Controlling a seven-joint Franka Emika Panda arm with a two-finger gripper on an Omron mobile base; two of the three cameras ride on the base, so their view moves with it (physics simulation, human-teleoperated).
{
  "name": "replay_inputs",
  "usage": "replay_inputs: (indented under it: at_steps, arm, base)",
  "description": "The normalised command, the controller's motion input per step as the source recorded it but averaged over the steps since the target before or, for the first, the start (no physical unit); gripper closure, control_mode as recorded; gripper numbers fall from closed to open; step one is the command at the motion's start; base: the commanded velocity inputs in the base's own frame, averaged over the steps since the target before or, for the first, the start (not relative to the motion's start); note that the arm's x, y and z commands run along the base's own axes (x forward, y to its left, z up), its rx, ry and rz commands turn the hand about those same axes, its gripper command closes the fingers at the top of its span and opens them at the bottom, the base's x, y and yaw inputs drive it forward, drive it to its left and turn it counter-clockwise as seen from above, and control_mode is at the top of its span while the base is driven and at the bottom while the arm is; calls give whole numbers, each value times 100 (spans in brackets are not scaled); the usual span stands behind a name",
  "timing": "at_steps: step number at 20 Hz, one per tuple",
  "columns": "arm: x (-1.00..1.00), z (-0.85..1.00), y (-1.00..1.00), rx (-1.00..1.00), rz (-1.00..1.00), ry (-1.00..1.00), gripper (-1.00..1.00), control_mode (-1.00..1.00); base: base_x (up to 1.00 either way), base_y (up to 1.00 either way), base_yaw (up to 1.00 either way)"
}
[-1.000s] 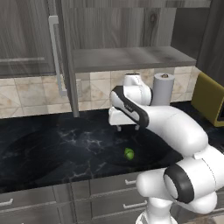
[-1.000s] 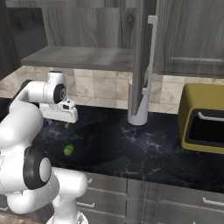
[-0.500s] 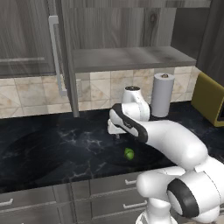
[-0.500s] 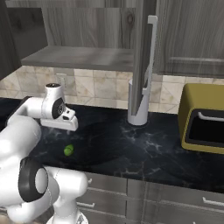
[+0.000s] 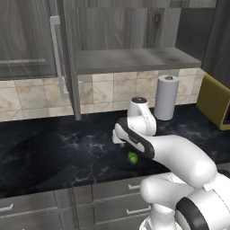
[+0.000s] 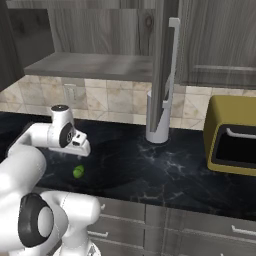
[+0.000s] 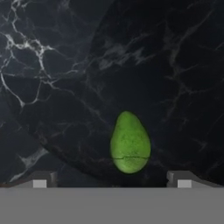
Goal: Pick the avocado from the counter and place it in the cabinet. Then close the cabinet.
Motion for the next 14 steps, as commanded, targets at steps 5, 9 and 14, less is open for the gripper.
replay_inputs:
  at_steps: [5,9,14]
  arm:
    - [0,-27,-14,0,0,0,-100,-100]
    - [-4,-27,-17,0,0,0,-100,-100]
    - [-9,-29,-11,0,0,1,-100,-100]
  base:
    - [0,0,0]
    - [0,0,0]
    - [0,0,0]
